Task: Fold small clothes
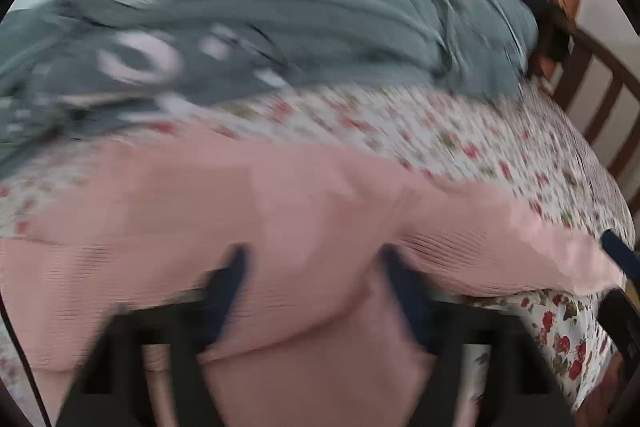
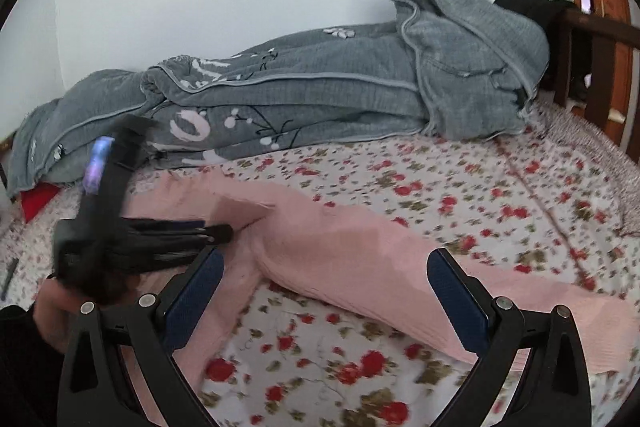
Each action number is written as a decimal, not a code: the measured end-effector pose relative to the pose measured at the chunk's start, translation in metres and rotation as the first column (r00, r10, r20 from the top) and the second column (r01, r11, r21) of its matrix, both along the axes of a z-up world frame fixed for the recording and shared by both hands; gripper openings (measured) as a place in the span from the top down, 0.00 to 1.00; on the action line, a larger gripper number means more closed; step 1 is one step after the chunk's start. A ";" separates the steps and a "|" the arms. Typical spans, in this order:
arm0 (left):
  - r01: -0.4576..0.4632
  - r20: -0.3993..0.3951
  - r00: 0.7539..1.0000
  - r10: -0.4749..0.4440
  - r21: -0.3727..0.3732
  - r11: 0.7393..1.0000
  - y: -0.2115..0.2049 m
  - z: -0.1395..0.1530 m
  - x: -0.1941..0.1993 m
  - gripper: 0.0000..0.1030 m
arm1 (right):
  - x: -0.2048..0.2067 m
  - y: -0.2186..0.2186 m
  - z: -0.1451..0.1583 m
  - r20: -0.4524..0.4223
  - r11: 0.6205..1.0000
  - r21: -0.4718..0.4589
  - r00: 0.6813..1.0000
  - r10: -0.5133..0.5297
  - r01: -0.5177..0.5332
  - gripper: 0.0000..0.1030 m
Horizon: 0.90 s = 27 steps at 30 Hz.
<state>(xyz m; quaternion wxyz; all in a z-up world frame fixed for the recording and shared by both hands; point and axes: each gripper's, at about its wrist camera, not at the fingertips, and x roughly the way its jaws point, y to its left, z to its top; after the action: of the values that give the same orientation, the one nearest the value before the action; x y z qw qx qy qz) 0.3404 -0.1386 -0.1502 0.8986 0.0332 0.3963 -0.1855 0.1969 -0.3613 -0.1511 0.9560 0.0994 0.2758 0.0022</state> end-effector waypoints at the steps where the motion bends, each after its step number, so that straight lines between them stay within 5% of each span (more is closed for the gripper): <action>1: -0.028 0.051 0.998 0.028 -0.007 1.000 0.021 0.009 -0.010 0.19 | 0.006 0.002 0.001 -0.006 1.000 0.016 1.000 0.007 -0.007 0.02; 4: -0.100 0.109 0.989 0.095 0.036 0.994 0.072 0.018 -0.025 0.19 | 0.024 0.017 0.004 -0.021 0.998 0.040 0.999 0.042 -0.041 0.02; 7: -0.268 0.176 0.954 0.242 0.147 0.952 0.122 0.010 -0.034 0.18 | 0.049 0.039 0.002 -0.061 0.998 0.024 0.996 0.067 -0.066 0.03; 9: -0.305 0.175 0.946 0.274 0.181 0.935 0.148 0.000 -0.034 0.18 | 0.066 0.053 -0.006 -0.095 0.996 0.013 0.991 0.091 -0.090 0.15; 13: -0.214 0.121 0.973 0.195 0.173 0.961 0.184 -0.019 -0.043 0.18 | 0.096 0.069 -0.039 -0.210 0.997 -0.042 0.976 0.051 -0.061 0.42; 19: -0.182 0.036 0.983 0.180 0.273 0.945 0.204 -0.045 -0.046 0.17 | 0.104 0.072 -0.059 -0.259 0.997 -0.031 0.964 0.060 -0.071 0.44; 22: -0.202 0.052 0.979 0.195 0.261 0.944 0.208 -0.046 -0.046 0.16 | 0.108 0.079 -0.065 -0.277 0.994 -0.077 0.959 0.055 -0.079 0.46; 27: -0.277 0.097 0.961 0.259 0.312 0.909 0.205 -0.048 -0.029 0.16 | 0.102 0.086 -0.064 -0.235 0.987 -0.134 0.971 0.053 -0.086 0.81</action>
<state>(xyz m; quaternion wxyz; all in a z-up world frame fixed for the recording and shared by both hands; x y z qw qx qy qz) 0.3112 0.0667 -0.1987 0.9080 0.1299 0.3981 0.0079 0.2986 -0.2748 -0.2154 0.9215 0.0204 0.3878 0.0044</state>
